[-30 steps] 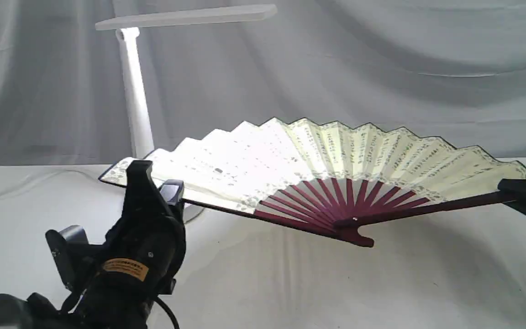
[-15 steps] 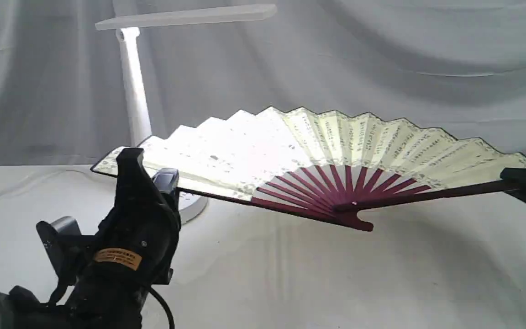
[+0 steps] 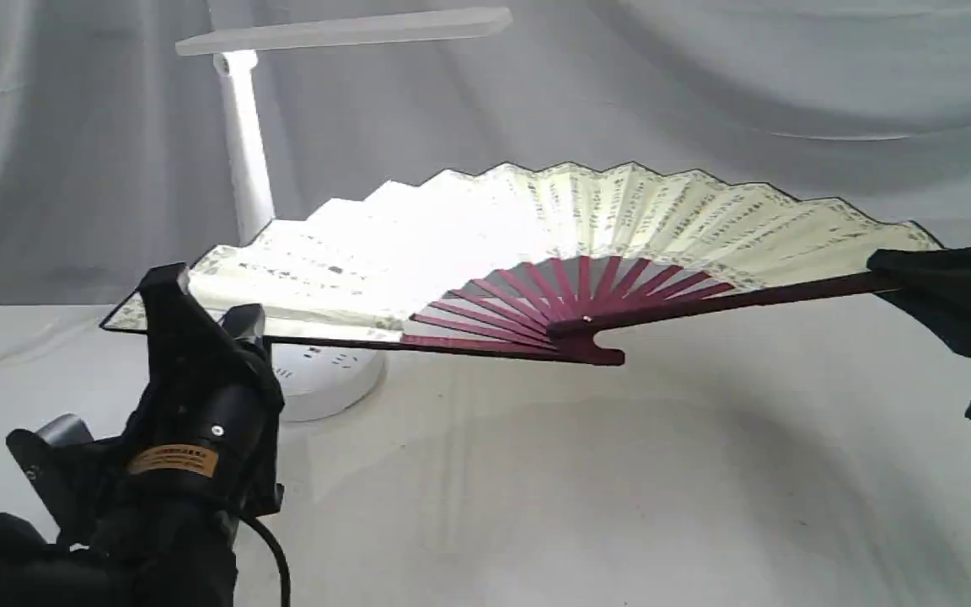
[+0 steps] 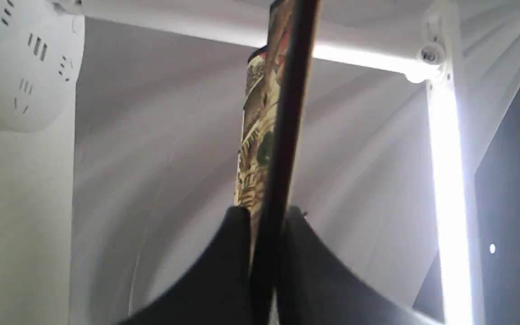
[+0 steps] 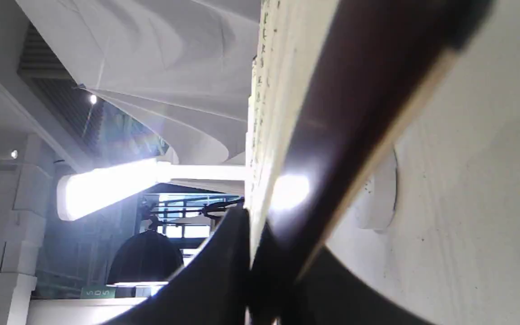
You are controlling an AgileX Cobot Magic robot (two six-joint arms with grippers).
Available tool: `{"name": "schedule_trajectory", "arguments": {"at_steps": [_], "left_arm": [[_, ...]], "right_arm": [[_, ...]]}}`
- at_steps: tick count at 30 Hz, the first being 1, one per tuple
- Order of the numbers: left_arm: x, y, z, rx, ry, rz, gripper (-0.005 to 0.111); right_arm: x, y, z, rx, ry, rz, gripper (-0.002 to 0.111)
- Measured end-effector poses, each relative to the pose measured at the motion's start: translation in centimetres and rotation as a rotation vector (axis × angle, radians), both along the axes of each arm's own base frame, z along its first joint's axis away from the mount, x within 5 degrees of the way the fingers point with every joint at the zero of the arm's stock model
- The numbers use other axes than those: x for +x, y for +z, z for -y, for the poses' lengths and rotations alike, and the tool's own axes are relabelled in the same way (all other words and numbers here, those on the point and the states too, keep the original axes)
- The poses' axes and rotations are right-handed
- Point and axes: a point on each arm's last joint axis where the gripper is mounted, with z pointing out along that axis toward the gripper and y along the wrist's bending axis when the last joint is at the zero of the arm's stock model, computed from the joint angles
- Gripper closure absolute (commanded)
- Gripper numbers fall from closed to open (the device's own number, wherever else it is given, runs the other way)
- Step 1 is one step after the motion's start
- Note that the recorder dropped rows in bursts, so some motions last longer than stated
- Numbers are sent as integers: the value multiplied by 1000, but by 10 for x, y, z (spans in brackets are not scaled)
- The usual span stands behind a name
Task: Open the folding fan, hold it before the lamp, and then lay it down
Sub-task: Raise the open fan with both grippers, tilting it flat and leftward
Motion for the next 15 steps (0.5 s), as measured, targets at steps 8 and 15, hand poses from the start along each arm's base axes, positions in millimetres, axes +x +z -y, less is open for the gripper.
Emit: {"name": "schedule_trajectory", "arguments": {"at_steps": [8,15], "left_arm": [[2,18,-22,20,41,38,107],[-1,31,-32,42,41,51,107]], "right_arm": [[7,0,-20,1,50,4,108],[7,8,-29,-8,75,25,108]]}}
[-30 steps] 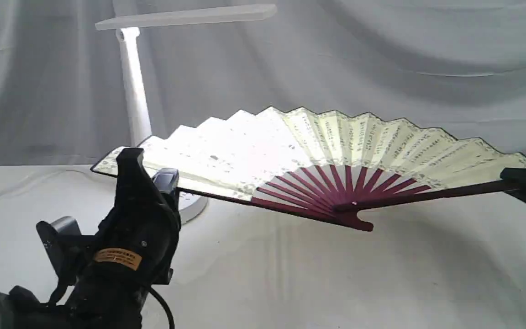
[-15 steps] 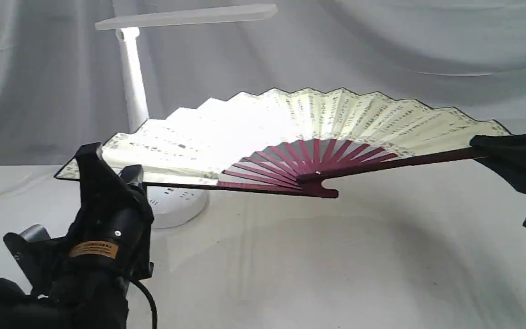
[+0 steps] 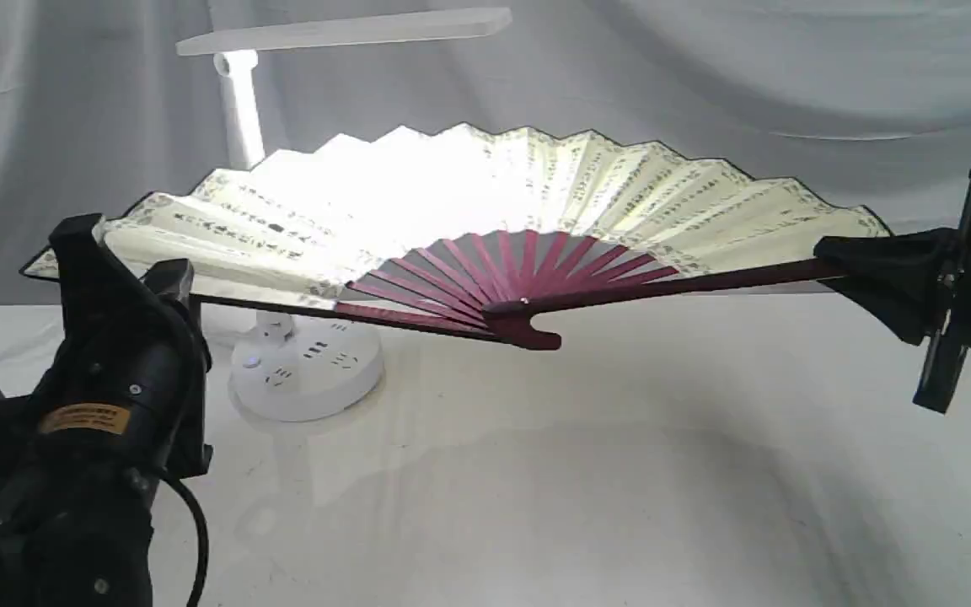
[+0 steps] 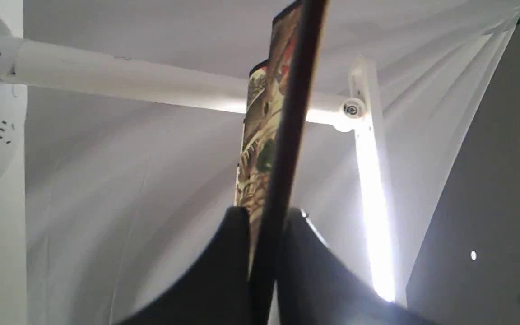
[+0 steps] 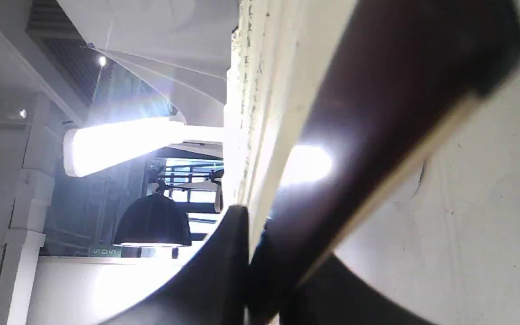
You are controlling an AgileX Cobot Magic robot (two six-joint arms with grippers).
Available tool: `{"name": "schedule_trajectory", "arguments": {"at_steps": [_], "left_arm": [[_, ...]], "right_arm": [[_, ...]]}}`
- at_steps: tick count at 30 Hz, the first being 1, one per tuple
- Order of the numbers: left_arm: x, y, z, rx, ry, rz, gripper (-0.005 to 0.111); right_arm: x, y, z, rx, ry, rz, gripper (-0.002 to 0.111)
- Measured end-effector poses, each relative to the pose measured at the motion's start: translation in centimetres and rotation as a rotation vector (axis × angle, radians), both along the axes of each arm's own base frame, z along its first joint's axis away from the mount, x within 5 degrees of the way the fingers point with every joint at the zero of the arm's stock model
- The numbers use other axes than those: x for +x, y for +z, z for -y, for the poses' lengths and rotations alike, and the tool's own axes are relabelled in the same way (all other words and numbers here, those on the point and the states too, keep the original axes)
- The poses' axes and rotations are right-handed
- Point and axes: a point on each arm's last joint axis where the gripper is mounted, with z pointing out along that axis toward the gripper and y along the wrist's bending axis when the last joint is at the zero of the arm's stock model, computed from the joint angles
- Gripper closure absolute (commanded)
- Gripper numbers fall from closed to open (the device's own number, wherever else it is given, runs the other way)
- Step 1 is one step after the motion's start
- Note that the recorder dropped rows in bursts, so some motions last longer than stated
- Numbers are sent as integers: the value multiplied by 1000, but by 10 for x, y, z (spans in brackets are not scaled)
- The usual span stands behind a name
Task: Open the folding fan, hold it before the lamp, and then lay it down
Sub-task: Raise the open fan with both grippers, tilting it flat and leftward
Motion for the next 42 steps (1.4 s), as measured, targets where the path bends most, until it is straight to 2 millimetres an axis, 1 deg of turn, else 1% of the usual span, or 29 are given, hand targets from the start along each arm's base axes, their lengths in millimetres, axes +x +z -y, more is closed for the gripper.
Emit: {"name": "schedule_trajectory", "arguments": {"at_steps": [8,14,22,29,37,42], "left_arm": [[2,11,-7,18,-8,32,107],[0,20,-10,25,2,54,107],[-4,32,-18,22,34,56,107],[-6,36,-20,26,38,41,107],[-8,39,-22,15,44,28,107],[-10,43,-23,-1,43,30,107]], "right_arm": [[-3,15,-3,-18,7,40,108],[-4,27,-11,-34,24,69,108],[-2,33,-22,-15,35,41,108],[-3,37,-24,-5,29,27,108],[-9,59,-26,-51,2,74,108],[-11,65,-27,-57,1,88,108]]}}
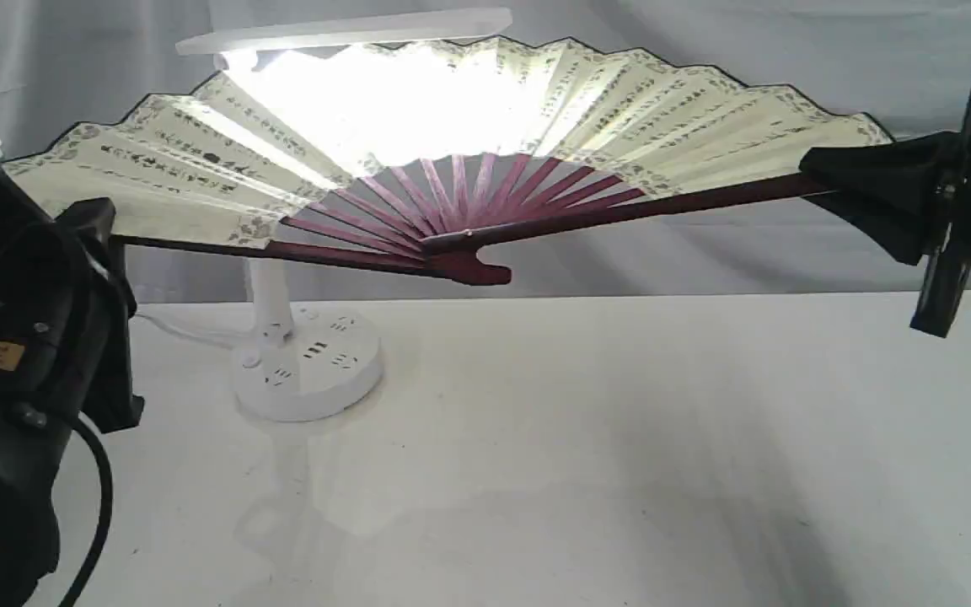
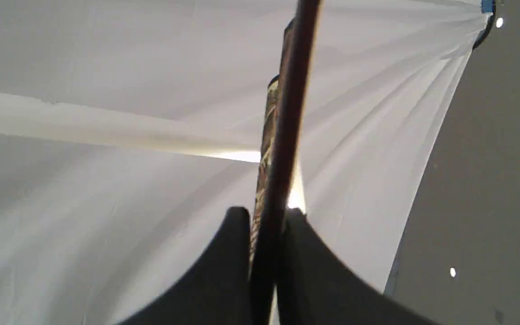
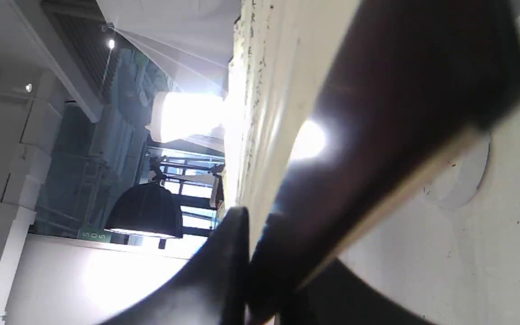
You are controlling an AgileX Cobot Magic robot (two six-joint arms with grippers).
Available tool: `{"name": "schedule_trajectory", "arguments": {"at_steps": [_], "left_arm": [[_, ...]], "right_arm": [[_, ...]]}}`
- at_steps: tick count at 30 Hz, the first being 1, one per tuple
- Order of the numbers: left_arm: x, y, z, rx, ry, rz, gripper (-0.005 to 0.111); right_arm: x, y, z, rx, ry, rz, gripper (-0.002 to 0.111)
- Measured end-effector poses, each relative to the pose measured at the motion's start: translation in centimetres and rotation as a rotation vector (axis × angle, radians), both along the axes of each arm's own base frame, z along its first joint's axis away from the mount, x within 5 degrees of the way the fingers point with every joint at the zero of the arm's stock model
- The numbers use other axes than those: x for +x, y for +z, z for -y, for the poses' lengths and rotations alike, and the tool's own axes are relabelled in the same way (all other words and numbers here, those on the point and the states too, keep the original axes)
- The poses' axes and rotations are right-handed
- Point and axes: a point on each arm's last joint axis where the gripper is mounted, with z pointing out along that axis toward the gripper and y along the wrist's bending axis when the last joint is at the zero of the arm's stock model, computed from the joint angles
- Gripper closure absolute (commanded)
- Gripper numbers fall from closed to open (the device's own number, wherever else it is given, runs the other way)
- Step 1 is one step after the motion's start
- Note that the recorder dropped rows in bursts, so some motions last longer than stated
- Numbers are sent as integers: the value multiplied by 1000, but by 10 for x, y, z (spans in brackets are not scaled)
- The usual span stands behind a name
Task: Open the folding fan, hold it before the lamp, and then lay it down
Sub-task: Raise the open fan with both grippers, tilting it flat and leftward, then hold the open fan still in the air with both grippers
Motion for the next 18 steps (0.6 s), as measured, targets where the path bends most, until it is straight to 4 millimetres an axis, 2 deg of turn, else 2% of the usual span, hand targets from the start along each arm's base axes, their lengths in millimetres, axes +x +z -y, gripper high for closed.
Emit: {"name": "schedule_trajectory", "arguments": {"at_steps": [18], "left_arm": [[-1,-3,1,-20,-11,-42,107]], "right_arm": [[0,1,0,-3,-5,0,108]]}}
